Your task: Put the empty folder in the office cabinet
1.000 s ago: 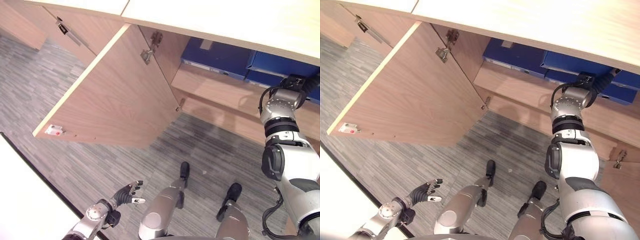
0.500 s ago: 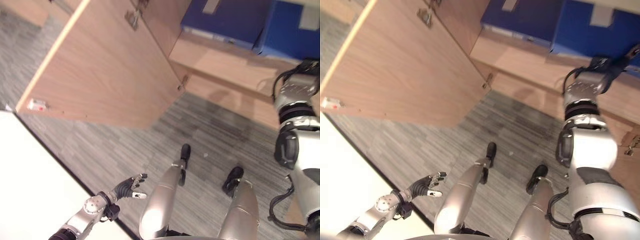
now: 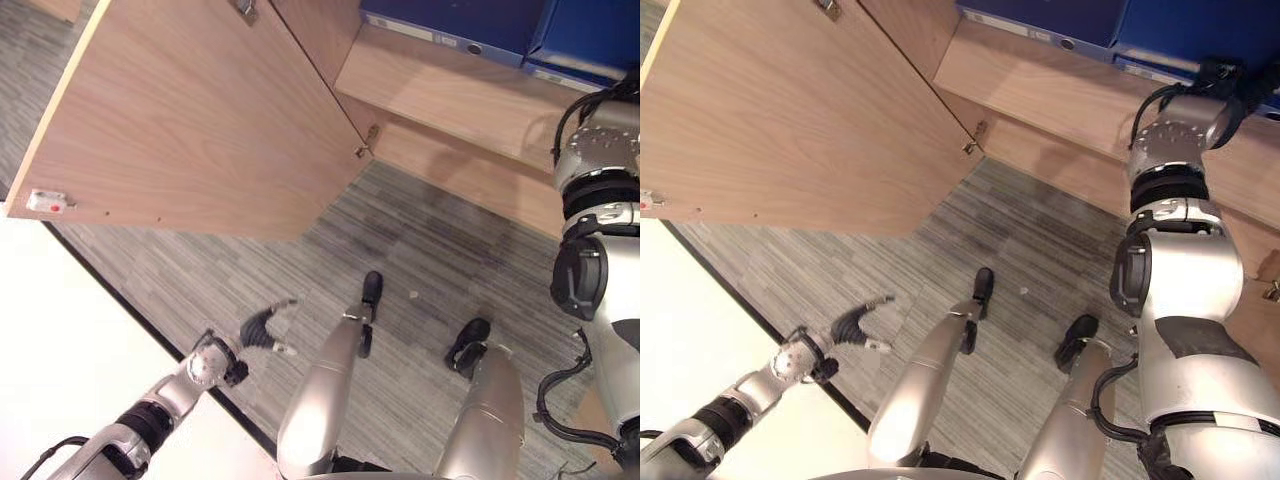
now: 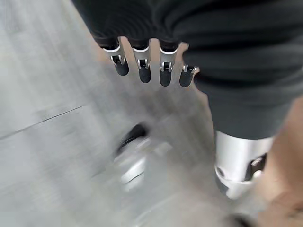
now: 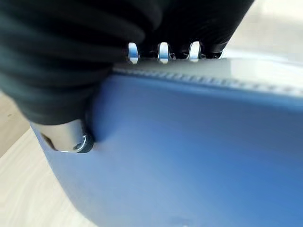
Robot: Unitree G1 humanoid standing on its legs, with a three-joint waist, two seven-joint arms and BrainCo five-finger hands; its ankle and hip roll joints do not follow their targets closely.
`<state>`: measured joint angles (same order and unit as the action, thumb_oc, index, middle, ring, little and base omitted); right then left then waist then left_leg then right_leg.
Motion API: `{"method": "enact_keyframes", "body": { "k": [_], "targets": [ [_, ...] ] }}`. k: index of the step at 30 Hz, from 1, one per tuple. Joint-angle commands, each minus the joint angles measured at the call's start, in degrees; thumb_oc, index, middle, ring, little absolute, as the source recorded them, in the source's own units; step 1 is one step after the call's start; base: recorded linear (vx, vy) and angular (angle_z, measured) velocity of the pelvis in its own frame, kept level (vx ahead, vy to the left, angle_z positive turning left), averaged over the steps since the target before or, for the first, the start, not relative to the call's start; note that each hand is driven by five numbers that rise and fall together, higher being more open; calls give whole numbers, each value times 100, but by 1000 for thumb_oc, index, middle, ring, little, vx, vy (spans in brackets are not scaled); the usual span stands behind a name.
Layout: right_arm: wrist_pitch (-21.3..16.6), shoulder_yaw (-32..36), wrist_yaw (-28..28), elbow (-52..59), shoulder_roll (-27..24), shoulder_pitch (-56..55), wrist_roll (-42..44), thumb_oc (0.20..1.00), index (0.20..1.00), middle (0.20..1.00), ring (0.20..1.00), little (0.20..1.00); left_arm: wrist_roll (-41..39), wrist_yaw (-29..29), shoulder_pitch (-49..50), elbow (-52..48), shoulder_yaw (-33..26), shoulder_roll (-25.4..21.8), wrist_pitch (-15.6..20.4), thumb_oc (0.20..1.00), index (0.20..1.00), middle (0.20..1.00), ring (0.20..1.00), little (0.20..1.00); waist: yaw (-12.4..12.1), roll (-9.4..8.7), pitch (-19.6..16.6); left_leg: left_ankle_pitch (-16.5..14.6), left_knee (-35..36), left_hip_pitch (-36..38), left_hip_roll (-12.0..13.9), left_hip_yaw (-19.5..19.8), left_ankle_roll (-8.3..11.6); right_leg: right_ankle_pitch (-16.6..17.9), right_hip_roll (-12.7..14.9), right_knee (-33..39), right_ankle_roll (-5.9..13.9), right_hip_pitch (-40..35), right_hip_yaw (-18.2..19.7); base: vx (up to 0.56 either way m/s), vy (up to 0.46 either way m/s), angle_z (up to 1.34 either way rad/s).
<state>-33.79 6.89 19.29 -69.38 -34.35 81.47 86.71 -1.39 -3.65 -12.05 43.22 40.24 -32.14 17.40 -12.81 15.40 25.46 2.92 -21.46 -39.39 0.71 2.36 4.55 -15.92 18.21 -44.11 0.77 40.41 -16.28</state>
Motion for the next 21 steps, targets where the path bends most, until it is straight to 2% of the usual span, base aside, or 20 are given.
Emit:
{"method": "enact_keyframes", "body": {
  "k": [1, 7, 8, 9, 10, 12, 14, 15, 16, 18, 20, 21],
  "targets": [
    [-315, -153, -82, 581, -573, 6, -167, 200, 200, 200, 200, 200, 401, 180, 770, -72, 347, 72, -89, 1000, 1000, 1000, 1000, 1000, -145, -98, -330, -1006, -362, 365, 220, 46, 63, -136, -108, 447, 614, -426, 210, 12, -42, 9],
    [-543, -189, 123, 914, -440, 52, -276, 200, 200, 200, 200, 200, 569, 599, 979, 422, 293, 635, -100, 1000, 1000, 1000, 1000, 1000, -112, -148, -316, -988, -336, 402, 219, 96, 79, -146, -98, 415, 575, -482, 198, 5, -41, 6],
    [-544, -193, 133, 923, -439, 54, -286, 200, 200, 200, 200, 200, 571, 602, 974, 427, 293, 642, -98, 1000, 1000, 1000, 1000, 1000, -90, -159, -345, -1112, -355, 443, 209, 133, 95, -276, -126, 387, 609, -524, 283, 190, 87, 2],
    [-400, -557, 152, 1003, 313, 397, -74, 200, 200, 200, 200, 200, -468, 532, -1946, 191, 417, 400, -706, 1000, 1000, 1000, 1000, 1000, 306, -235, -421, -1165, -345, 497, 233, 34, 126, -345, -131, 380, 623, -528, 396, 92, 113, 9],
    [-429, -502, 132, 782, 229, 520, -118, 200, 200, 200, 200, 200, -662, 574, -1619, -176, 227, 343, -477, 1000, 1000, 1000, 1000, 1000, 176, -184, -355, -1001, -307, 467, 233, -17, 86, -164, -86, 433, 592, -520, 316, 75, 111, 4],
    [-228, -660, 188, 433, -104, 814, -238, 200, 200, 200, 200, 200, -735, 507, -929, -705, 166, 105, -300, 1000, 1000, 1000, 1000, 1000, 76, -131, -434, -1081, -217, 578, 228, 42, 101, -249, -127, 485, 646, -631, 351, 13, -50, -23],
    [63, -832, 241, 189, -652, 920, -409, 200, 200, 200, 200, 200, -733, 270, -424, -998, 66, -165, -241, 1000, 1000, 1000, 1000, 1000, -43, -80, -477, -1046, -113, 655, 195, 74, 125, -253, -104, 546, 669, -715, 293, -58, -37, -3],
    [147, -901, 251, 96, -850, 920, -454, 200, 200, 200, 200, 200, -706, 192, -253, -1049, 23, -299, -218, 1000, 1000, 1000, 1000, 1000, -107, -39, -458, -923, -76, 639, 193, 42, 115, -147, -61, 563, 642, -709, 185, -11, -26, 24],
    [170, -910, 242, 71, -871, 938, -447, 200, 200, 200, 200, 200, -706, 181, -242, -1078, 20, -313, -221, 1000, 1000, 1000, 1000, 1000, -92, -48, -497, -1023, -70, 685, 183, 90, 130, -258, -89, 559, 673, -758, 259, -94, -11, 19],
    [333, -1063, 269, -93, -1213, 936, -487, 200, 200, 200, 200, 200, -657, 55, 160, -1254, -41, -596, -201, 1000, 1000, 1000, 1000, 1000, -228, 44, -481, -875, 7, 711, 174, 84, 112, -141, -30, 575, 656, -792, 116, -9, -37, 14],
    [391, -1111, 312, -148, -1381, 914, -559, 200, 200, 200, 200, 200, -640, 1, 358, -1359, -49, -698, -182, 1000, 1000, 1000, 1000, 1000, -256, 73, -525, -983, 31, 787, 154, 157, 125, -285, -46, 568, 695, -879, 170, 42, -38, 12],
    [414, -1133, 334, -169, -1426, 907, -591, 200, 200, 200, 200, 200, -639, -13, 414, -1399, -50, -735, -168, 1000, 1000, 1000, 1000, 1000, -290, 103, -491, -848, 61, 756, 157, 122, 105, -152, -17, 593, 662, -841, 72, 5, -25, 12]
  ]
}}
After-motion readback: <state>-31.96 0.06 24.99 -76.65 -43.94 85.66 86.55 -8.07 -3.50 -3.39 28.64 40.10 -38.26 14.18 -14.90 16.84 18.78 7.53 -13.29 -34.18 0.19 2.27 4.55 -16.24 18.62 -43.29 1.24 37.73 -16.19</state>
